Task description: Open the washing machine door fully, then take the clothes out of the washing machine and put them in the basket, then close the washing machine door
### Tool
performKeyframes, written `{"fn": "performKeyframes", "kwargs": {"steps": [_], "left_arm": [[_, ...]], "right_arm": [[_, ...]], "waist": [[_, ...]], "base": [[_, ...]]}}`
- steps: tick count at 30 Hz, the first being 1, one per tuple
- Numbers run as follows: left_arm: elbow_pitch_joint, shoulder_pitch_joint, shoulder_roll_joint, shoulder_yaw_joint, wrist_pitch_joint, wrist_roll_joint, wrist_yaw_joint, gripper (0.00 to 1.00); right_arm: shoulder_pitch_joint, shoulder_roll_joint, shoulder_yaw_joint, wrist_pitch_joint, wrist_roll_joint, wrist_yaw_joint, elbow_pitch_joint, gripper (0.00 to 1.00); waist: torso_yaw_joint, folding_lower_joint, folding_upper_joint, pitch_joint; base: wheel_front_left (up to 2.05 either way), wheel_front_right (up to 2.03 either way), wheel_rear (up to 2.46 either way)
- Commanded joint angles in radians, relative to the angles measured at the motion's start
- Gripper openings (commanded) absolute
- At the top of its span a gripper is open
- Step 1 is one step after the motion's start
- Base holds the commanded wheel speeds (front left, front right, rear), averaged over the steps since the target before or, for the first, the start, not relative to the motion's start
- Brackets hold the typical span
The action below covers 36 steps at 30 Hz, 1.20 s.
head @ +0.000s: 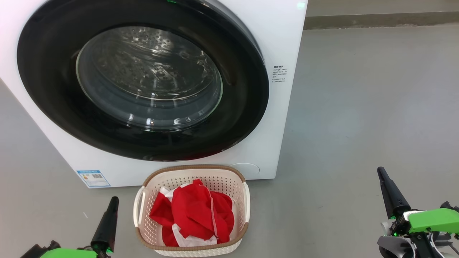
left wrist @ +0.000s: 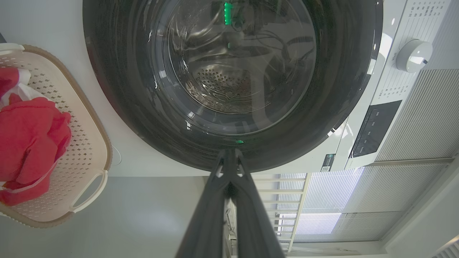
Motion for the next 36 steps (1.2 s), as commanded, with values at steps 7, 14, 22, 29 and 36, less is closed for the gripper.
{"fn": "performKeyframes", "kwargs": {"steps": [7, 14, 22, 29, 36], "left_arm": [[-0.020, -0.040, 0.010, 0.036, 0.005, -0.007, -0.007, 0.00], [-0.020, -0.040, 0.010, 0.036, 0.005, -0.007, -0.007, 0.00], [-0.020, -0.040, 0.010, 0.036, 0.005, -0.007, -0.007, 0.00], [-0.020, -0.040, 0.010, 0.036, 0.005, -0.007, -0.007, 0.00], [-0.020, -0.040, 0.010, 0.036, 0.005, -0.007, -0.007, 0.00]], "right_arm": [[-0.045, -0.011, 0.017, 0.006, 0.001, -0.001, -0.024, 0.00], [-0.046, -0.009, 0.015, 0.008, -0.001, -0.001, -0.024, 0.00], [-0.046, -0.008, 0.014, 0.009, -0.002, -0.001, -0.024, 0.00], [-0.046, -0.007, 0.012, 0.010, -0.003, -0.001, -0.024, 0.00], [-0.046, -0.006, 0.011, 0.011, -0.004, -0.001, -0.024, 0.00]], "waist": [[0.000, -0.0001, 0.0000, 0.000], [0.000, -0.0001, 0.0000, 0.000], [0.000, -0.0001, 0.0000, 0.000], [0.000, -0.0001, 0.0000, 0.000], [0.000, -0.0001, 0.0000, 0.000]], "base": [[0.00, 0.00, 0.00], [0.00, 0.00, 0.00], [0.00, 0.00, 0.00], [0.00, 0.00, 0.00], [0.00, 0.00, 0.00]]}}
